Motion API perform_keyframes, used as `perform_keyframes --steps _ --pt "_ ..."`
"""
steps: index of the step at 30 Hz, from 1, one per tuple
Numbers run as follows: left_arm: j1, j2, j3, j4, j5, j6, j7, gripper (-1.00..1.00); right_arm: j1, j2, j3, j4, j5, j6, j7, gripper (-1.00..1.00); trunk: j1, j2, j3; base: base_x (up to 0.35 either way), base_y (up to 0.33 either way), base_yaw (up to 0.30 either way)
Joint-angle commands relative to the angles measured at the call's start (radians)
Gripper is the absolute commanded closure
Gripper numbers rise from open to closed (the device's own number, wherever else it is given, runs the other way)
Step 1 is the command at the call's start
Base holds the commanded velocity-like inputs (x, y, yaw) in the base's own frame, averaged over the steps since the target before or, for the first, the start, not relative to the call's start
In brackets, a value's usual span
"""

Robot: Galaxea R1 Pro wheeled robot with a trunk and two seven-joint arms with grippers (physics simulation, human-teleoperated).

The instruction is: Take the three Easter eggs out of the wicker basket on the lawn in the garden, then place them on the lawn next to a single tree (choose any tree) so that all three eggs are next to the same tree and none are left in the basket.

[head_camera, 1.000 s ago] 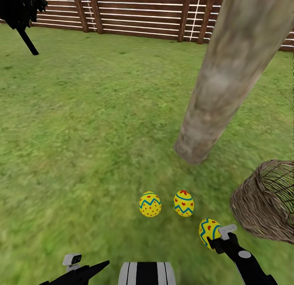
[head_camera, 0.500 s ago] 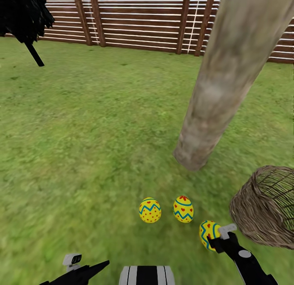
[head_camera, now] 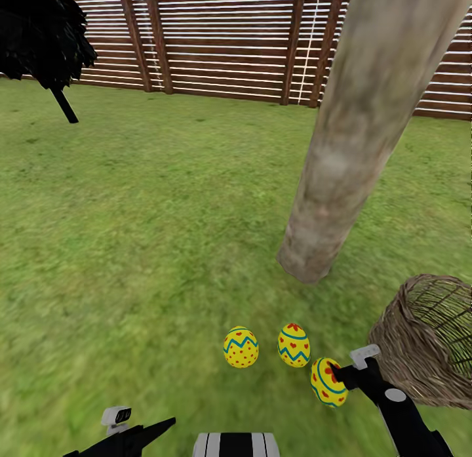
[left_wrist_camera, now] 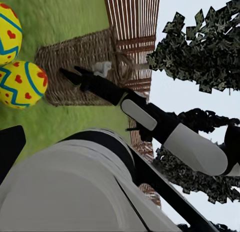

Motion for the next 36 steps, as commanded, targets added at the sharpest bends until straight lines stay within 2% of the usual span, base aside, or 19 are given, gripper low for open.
perform_keyframes --steps 1,6,18,20,23,26,29,32,34,35,36 --pt "0.0 0.001 -0.004 0.0 0.008 0.011 -0.001 -1.0 0.0 0.001 -0.005 -0.005 0.008 0.002 0.015 -1.0 -0.001 0.0 0.003 0.0 0.0 0.0" --pt "0.0 0.001 -0.004 0.0 0.008 0.011 -0.001 -1.0 -0.001 0.005 -0.007 -0.021 0.006 0.003 0.04 -1.0 -0.003 0.001 0.023 0.0 0.0 0.0" --pt "0.0 0.001 -0.004 0.0 0.006 0.011 0.001 -1.0 -0.001 -0.001 -0.015 -0.023 0.014 0.02 0.197 -1.0 -0.008 0.004 0.069 0.0 0.0 0.0" --pt "0.0 0.001 -0.004 0.0 0.006 0.011 0.001 -1.0 0.0 -0.005 -0.017 -0.023 0.017 0.042 0.22 -1.0 -0.009 0.004 0.077 0.0 0.0 0.0" --pt "0.0 0.001 -0.004 0.0 0.006 0.011 0.001 -1.0 0.0 -0.019 -0.021 -0.022 0.021 0.088 0.291 -1.0 -0.01 0.005 0.088 0.0 0.0 0.0" --pt "0.0 0.001 -0.004 0.0 0.005 0.011 0.002 -1.0 0.0 -0.036 -0.047 -0.021 0.028 0.113 0.346 -1.0 -0.015 0.013 0.099 0.0 0.0 0.0" --pt "0.0 0.001 -0.003 0.001 0.005 0.011 0.002 -1.0 0.0 -0.046 -0.081 -0.018 0.076 0.125 0.386 -1.0 -0.027 0.034 0.109 0.0 0.0 0.0" --pt "0.0 0.001 0.011 0.001 0.004 0.011 0.004 -1.0 0.0 -0.055 -0.172 -0.019 0.165 0.127 0.492 -1.0 -0.038 0.055 0.118 0.0 0.0 0.0" --pt "0.0 0.001 0.016 0.005 0.003 0.011 0.004 -1.0 0.001 -0.054 -0.262 -0.02 0.281 0.127 0.57 -1.0 -0.046 0.069 0.124 0.0 0.0 0.0" --pt "0.0 0.001 0.016 0.006 0.003 0.011 0.004 -1.0 0.0 -0.053 -0.293 -0.02 0.321 0.126 0.594 -1.0 -0.05 0.076 0.127 0.0 0.0 0.0" --pt "0.0 0.002 0.017 0.006 0.003 0.011 0.004 -1.0 0.0 -0.052 -0.309 -0.02 0.341 0.125 0.606 -1.0 -0.054 0.083 0.131 0.0 0.0 0.0"
